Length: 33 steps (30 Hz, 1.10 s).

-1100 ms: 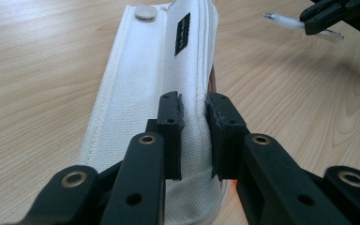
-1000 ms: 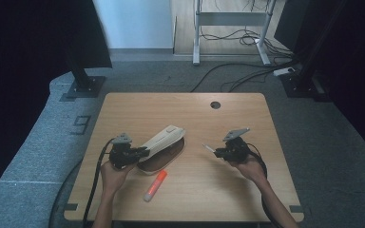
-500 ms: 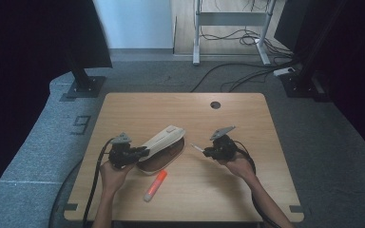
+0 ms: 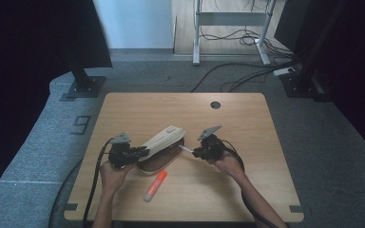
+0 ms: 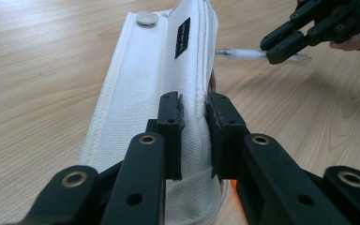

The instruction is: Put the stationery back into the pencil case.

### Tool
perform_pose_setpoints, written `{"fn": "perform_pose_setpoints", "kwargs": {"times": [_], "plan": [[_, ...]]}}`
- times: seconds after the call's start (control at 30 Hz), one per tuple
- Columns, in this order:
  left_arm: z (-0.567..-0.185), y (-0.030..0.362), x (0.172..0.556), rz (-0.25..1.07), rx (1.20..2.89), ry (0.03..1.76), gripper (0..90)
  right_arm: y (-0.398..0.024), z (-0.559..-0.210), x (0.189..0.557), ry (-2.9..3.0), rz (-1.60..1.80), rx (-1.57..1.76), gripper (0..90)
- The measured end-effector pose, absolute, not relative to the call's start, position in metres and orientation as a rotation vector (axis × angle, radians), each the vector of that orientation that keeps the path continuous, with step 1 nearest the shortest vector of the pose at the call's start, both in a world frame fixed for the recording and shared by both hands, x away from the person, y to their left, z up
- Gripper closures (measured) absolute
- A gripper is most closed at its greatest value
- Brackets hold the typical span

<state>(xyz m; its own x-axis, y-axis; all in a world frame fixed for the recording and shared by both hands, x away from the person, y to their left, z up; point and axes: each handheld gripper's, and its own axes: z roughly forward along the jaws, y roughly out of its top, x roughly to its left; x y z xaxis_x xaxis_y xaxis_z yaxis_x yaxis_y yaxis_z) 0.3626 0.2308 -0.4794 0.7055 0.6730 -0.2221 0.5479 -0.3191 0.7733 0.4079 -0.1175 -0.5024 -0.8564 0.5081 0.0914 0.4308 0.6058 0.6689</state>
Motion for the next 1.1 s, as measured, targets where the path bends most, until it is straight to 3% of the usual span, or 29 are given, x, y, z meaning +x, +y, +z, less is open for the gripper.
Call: {"fn": "perform_pose_setpoints", "kwargs": {"times": [1.1], "plan": [[-0.478, 0.230, 0.362, 0.171, 2.004, 0.926, 76.7, -0.050, -0.509, 0.418, 2.796, 1.029, 0.670, 78.0]]}}
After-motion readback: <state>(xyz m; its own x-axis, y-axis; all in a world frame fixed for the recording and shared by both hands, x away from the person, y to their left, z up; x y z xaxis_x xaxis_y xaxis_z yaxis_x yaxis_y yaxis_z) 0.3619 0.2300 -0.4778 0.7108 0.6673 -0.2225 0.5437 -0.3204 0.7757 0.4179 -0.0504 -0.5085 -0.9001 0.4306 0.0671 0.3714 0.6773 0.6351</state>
